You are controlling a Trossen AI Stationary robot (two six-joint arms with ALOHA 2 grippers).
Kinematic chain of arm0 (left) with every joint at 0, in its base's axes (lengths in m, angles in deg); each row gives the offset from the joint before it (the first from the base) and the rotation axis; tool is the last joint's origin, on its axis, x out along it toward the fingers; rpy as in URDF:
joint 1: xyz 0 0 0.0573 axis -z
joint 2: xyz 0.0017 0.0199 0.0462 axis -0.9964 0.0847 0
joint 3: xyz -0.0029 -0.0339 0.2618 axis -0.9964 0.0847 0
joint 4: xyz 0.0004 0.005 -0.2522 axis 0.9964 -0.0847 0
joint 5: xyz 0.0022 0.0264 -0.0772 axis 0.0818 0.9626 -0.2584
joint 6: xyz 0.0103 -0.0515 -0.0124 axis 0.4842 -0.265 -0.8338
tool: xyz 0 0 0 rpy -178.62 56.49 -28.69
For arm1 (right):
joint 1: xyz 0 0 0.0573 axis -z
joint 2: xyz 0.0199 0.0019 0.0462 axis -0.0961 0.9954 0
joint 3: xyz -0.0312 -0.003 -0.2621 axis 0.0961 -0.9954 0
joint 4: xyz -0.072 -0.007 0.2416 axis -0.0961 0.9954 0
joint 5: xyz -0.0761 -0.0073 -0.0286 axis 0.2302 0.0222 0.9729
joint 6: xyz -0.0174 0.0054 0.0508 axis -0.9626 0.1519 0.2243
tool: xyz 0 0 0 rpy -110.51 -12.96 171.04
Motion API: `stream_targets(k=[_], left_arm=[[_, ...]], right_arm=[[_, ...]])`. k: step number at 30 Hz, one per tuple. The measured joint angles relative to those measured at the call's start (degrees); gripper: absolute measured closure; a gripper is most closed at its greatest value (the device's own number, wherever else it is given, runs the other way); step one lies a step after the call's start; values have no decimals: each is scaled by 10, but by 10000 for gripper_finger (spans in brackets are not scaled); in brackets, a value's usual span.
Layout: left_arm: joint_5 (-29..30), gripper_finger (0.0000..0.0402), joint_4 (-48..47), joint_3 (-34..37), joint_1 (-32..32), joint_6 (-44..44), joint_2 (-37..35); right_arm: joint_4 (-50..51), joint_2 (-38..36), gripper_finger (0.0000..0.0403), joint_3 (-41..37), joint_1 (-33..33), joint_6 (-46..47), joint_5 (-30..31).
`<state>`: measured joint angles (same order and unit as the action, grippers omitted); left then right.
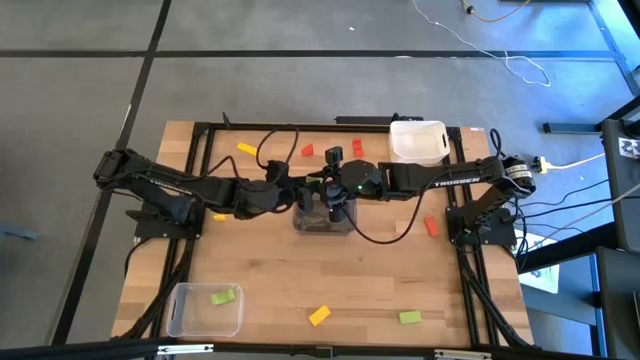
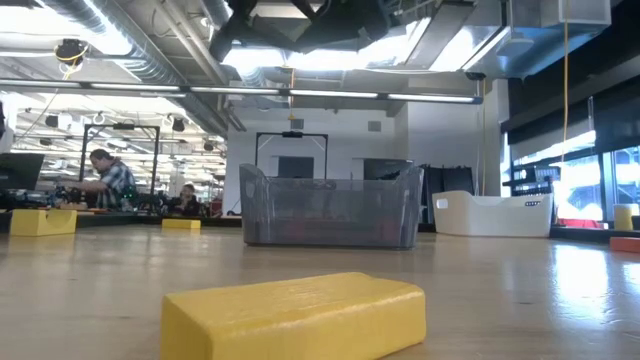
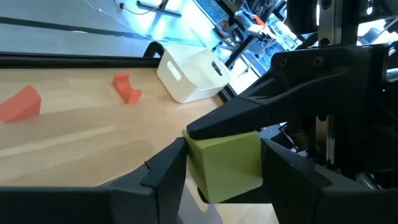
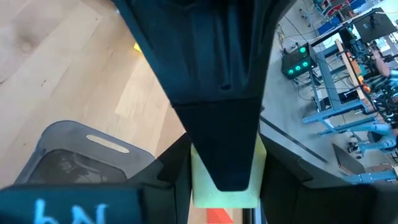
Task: Sort & place blocks by color
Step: Put the top green block into the transparent bin
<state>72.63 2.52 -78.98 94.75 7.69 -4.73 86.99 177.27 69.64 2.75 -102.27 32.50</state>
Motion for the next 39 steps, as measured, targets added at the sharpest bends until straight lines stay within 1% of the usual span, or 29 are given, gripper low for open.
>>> stream_targets(k=[5,7,11,12,18,25,30,39], left_arm=[[2,217,3,0,0,0,-1],[2,233,5,0,0,-1,-1],[4,277,6,0,0,-4,-1],[4,279,6,0,0,-4,-1],[4,279,5,0,0,-4,-1],[2,279,4,0,0,1,-1],[3,279,6,0,0,12,-1],[5,280,6,0,0,12,-1]], right_arm=[[-2,0,271,1,0,0,0],[-2,0,271,1,0,0,2],[0,0,271,1,0,0,7],[0,0,270,1,0,-1,7],[0,0,254,1,0,-1,4],[0,0,250,1,0,-1,2],[-1,-1,248,1,-1,-1,35],[9,-16,247,0,-11,-1,38]])
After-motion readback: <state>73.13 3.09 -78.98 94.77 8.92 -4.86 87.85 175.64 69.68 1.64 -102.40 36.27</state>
